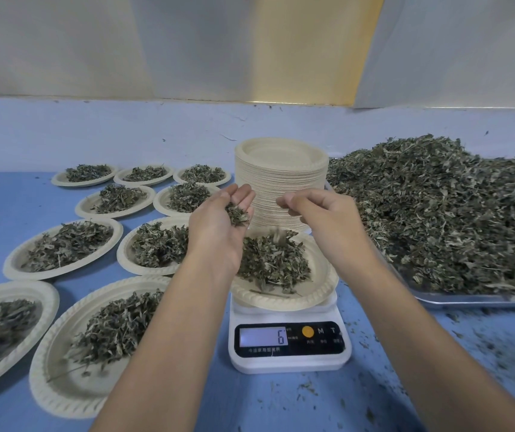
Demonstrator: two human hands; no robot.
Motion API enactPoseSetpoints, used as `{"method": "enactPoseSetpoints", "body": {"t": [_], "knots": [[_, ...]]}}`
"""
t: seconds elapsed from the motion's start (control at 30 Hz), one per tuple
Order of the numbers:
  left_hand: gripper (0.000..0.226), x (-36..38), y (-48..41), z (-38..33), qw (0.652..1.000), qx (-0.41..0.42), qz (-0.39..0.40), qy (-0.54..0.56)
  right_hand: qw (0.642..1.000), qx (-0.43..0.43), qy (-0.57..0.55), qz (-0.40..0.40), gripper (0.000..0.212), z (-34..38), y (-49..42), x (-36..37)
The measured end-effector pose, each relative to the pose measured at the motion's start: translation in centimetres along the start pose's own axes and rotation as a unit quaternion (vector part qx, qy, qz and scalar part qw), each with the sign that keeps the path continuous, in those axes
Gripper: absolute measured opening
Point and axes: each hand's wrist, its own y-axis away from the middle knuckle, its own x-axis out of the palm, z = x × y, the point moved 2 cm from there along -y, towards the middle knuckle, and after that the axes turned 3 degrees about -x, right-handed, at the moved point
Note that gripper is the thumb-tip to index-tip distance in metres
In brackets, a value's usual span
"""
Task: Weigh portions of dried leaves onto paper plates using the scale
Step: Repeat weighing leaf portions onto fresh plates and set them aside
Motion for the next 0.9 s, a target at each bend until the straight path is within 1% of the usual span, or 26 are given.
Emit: {"method": "enactPoseSetpoints", "body": {"t": [0.07,0.17,0.23,0.3,0.53,0.67,0.73,0.8,0.9], "knots": [[0.023,0.0,0.0,0.0,1.000,0.006,-0.001,-0.003,1.000,0.005,0.008,0.002,0.013,-0.1,0.1,0.0],[0.022,-0.1,0.0,-0.1,1.000,0.014,0.001,-0.008,1.000,-0.001,0.013,-0.010,0.009,-0.2,0.0,0.0],[0.022,0.0,0.0,-0.1,1.000,0.014,0.006,-0.012,1.000,-0.008,0.011,-0.009,0.011,-0.1,0.0,0.1],[0.022,0.3,0.0,0.0,1.000,0.014,0.014,-0.016,1.000,-0.012,0.006,-0.001,0.014,-0.1,0.1,0.3],[0.022,1.2,0.5,0.4,0.999,0.008,0.042,-0.032,0.999,-0.035,-0.019,0.020,0.015,0.2,0.2,0.6],[0.025,1.4,0.6,0.7,0.997,-0.001,0.054,-0.049,0.998,-0.036,-0.038,0.040,0.011,0.2,0.2,0.9],[0.026,1.5,0.7,0.9,0.996,-0.003,0.061,-0.069,0.997,-0.031,-0.045,0.051,0.015,0.2,0.3,1.2],[0.027,1.7,0.8,1.1,0.996,-0.005,0.067,-0.062,0.997,-0.025,-0.045,0.064,0.021,0.2,0.4,1.5],[0.027,2.1,1.0,1.3,0.996,-0.002,0.067,-0.056,0.998,-0.034,-0.019,0.054,0.025,0.2,0.7,1.8]]}}
